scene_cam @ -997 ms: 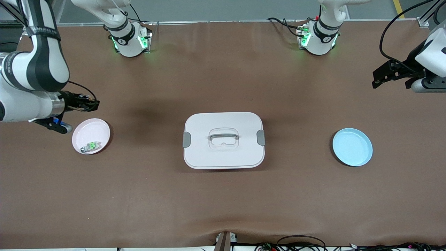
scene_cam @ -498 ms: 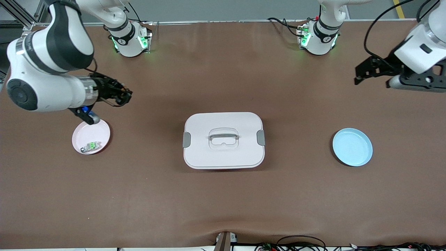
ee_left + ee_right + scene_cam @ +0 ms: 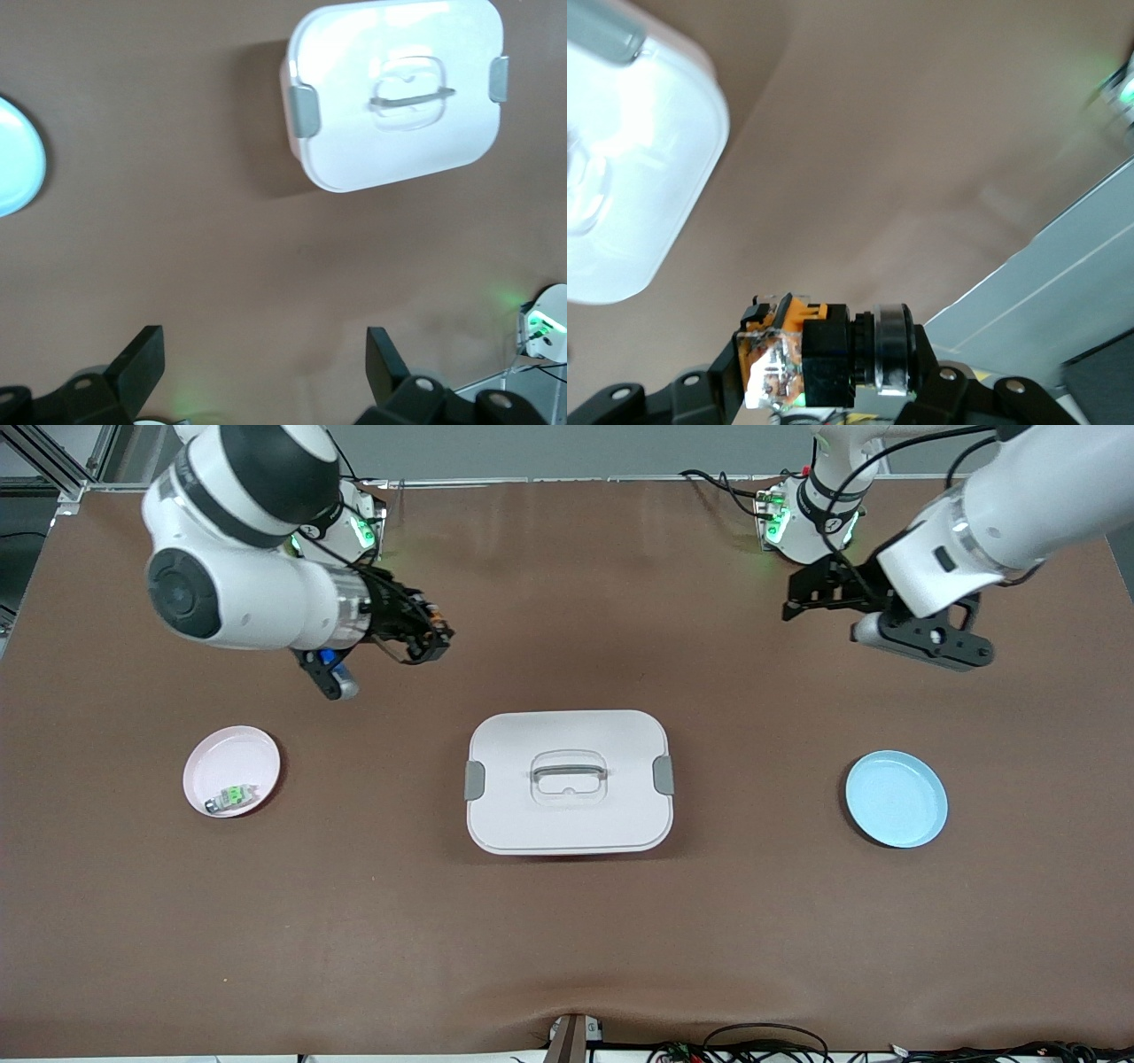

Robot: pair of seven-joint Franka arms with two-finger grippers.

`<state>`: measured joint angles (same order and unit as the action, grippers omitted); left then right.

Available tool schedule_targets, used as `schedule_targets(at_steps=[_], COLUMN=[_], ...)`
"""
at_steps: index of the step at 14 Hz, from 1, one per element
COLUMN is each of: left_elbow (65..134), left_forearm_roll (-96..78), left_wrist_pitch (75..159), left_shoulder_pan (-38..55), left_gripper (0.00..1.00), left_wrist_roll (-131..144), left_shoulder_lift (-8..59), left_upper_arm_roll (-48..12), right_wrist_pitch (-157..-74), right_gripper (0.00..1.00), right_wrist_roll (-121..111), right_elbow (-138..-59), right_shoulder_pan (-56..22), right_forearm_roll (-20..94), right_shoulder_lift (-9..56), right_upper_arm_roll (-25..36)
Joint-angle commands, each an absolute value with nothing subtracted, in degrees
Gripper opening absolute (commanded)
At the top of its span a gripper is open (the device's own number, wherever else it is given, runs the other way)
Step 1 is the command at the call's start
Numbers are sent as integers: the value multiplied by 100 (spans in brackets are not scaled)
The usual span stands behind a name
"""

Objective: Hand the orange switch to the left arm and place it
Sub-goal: 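Lift the switch with the right gripper while the left gripper moves inward, then carry the switch above the box while the left gripper approaches it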

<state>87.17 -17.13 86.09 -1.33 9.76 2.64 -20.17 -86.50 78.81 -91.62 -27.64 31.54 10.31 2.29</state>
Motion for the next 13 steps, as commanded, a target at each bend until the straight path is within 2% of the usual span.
schedule_targets(at_steps=[1, 9, 13], left_elbow=[8867, 9711, 10728], left_forearm_roll=[-1810, -2557, -3320], left_wrist_pitch=[8736, 9649, 10395], left_shoulder_pan=[-193, -211, -229], left_gripper=[100, 100, 100], left_wrist_roll=[1177, 2520, 2725], left_shoulder_lift=[176, -149, -745], left_upper_arm_roll=[-2319, -2926, -3032], right_wrist_pitch=[-9208, -11336, -12074], right_gripper=[36, 36, 37], right_wrist_roll=[8541, 9544, 9966], right_elbow=[-9062, -9070, -9044], right_shoulder_pan=[-3136, -4095, -4472], right_forearm_roll=[3558, 3762, 3762], right_shoulder_lift=[1072, 1230, 1415], right_upper_arm_roll=[308, 308, 308])
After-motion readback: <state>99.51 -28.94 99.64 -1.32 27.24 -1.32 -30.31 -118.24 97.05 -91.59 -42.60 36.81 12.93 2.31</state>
